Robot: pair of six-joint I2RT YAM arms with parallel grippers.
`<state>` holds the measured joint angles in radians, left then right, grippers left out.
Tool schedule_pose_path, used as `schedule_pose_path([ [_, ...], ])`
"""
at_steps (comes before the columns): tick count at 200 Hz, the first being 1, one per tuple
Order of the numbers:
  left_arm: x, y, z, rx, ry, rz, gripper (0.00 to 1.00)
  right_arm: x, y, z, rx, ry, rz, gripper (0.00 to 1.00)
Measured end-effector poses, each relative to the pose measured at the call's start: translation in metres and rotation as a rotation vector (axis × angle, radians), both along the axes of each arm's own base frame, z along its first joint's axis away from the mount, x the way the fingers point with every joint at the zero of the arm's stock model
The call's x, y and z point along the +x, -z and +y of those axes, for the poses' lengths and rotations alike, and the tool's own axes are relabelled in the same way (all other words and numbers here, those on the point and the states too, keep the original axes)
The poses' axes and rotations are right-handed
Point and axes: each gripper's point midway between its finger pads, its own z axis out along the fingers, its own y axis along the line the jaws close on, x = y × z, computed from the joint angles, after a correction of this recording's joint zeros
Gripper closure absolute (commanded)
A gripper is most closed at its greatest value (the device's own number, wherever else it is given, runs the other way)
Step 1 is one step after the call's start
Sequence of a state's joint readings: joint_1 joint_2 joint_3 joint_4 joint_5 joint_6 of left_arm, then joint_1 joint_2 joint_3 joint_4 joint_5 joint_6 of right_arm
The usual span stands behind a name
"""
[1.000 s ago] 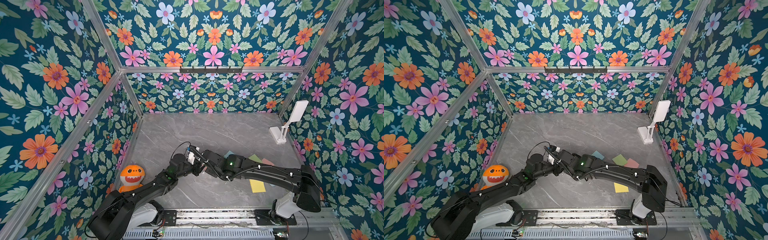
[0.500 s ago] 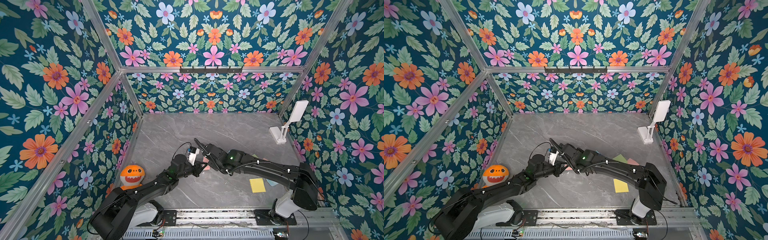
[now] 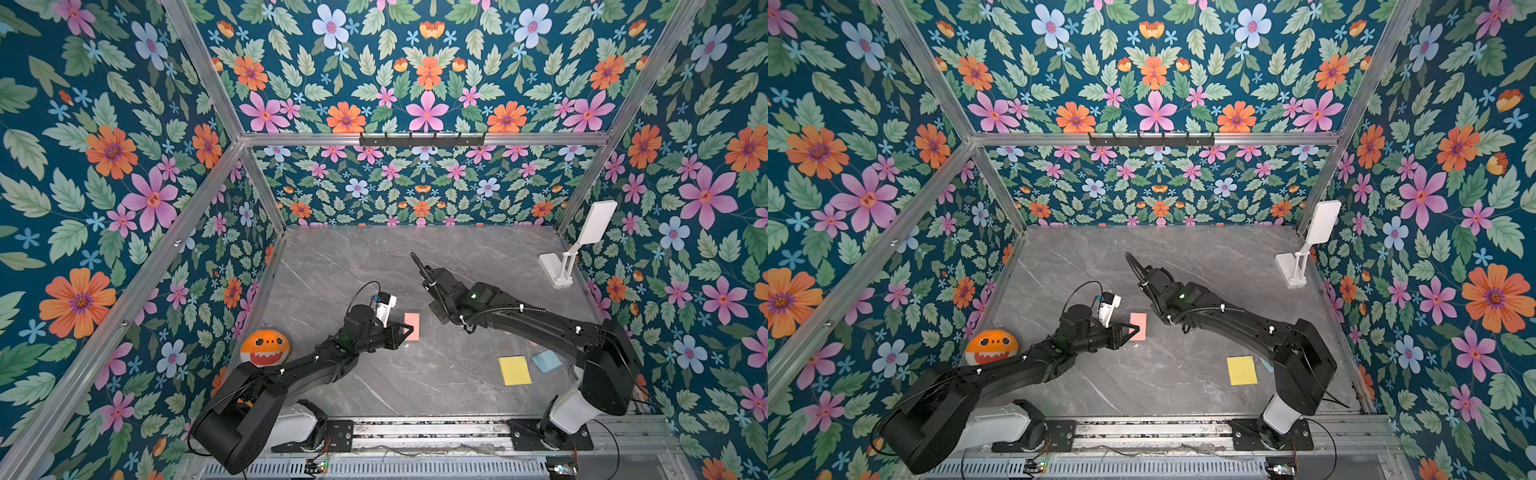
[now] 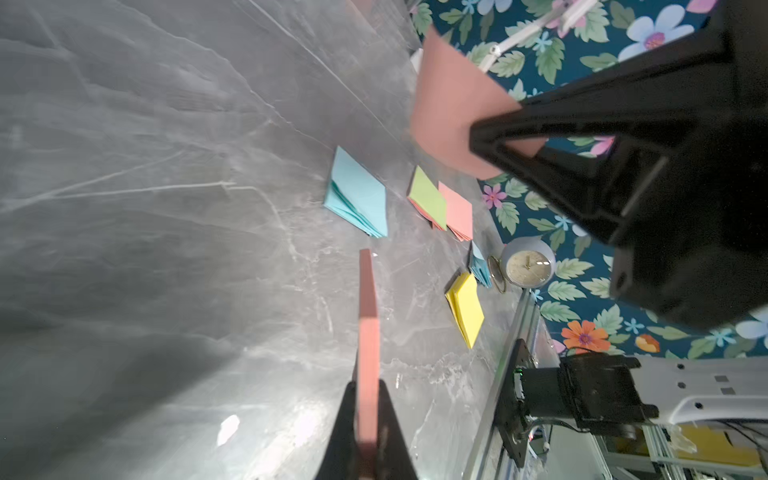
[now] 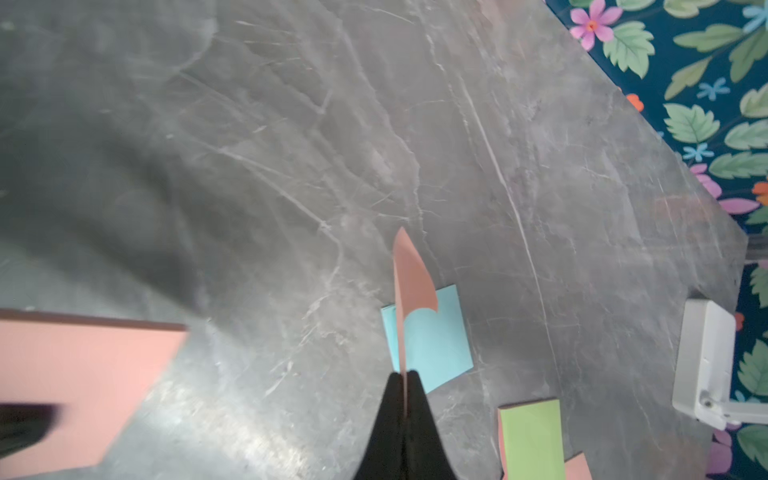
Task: Tear off pages from different memo pads
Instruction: Tear off the paper from the memo pad, then place the paper at the center of the board, then place the memo pad at the center of the board.
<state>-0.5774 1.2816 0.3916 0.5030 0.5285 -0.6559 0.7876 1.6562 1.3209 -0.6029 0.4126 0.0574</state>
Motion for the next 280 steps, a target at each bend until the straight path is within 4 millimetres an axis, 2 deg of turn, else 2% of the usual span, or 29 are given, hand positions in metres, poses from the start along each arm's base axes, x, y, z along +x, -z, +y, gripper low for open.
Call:
schedule_pose_path([
  [22, 0.036, 0.008, 0.026, 0.015, -0.115, 0.070, 1.00, 0.043, 0.014, -0.032, 0.045, 0.170, 0.047, 1.00],
  [46, 0.070, 0.014, 0.024, 0.043, -0.122, 0.118, 1.00, 0.084, 0.027, -0.059, 0.094, 0.318, 0.084, 1.00],
  [66, 0.088, 0.026, 0.027, 0.101, -0.114, 0.162, 1.00, 0.108, 0.036, -0.068, 0.120, 0.385, 0.099, 1.00],
  [85, 0.103, 0.037, 0.044, 0.170, -0.148, 0.198, 1.00, 0.126, 0.050, -0.067, 0.132, 0.419, 0.123, 1.00],
  [95, 0.106, 0.040, 0.054, 0.194, -0.166, 0.212, 1.00, 0.132, 0.063, -0.067, 0.131, 0.437, 0.148, 1.00],
  [112, 0.105, 0.049, 0.069, 0.229, -0.187, 0.246, 1.00, 0.131, 0.086, -0.067, 0.125, 0.443, 0.200, 1.00],
  [125, 0.104, 0.057, 0.082, 0.265, -0.209, 0.280, 1.00, 0.127, 0.098, -0.063, 0.133, 0.444, 0.241, 0.95],
  [146, 0.103, 0.067, 0.106, 0.321, -0.257, 0.326, 1.00, 0.132, 0.108, -0.051, 0.180, 0.438, 0.278, 0.81],
  [160, 0.104, 0.071, 0.119, 0.346, -0.286, 0.349, 1.00, 0.128, 0.111, -0.044, 0.216, 0.423, 0.315, 0.69],
  [187, 0.104, 0.075, 0.128, 0.396, -0.292, 0.364, 1.00, 0.115, 0.098, -0.027, 0.318, 0.369, 0.368, 0.52],
  [211, 0.105, 0.082, 0.137, 0.464, -0.302, 0.375, 1.00, 0.109, 0.077, -0.016, 0.390, 0.325, 0.369, 0.51],
  [246, 0.110, 0.084, 0.153, 0.566, -0.332, 0.361, 0.99, 0.091, 0.049, -0.023, 0.442, 0.314, 0.336, 0.52],
  [260, 0.113, 0.084, 0.158, 0.604, -0.339, 0.354, 0.93, 0.081, 0.046, -0.024, 0.459, 0.309, 0.336, 0.52],
  [280, 0.120, 0.086, 0.171, 0.684, -0.365, 0.346, 0.73, 0.060, 0.054, -0.035, 0.461, 0.343, 0.362, 0.53],
])
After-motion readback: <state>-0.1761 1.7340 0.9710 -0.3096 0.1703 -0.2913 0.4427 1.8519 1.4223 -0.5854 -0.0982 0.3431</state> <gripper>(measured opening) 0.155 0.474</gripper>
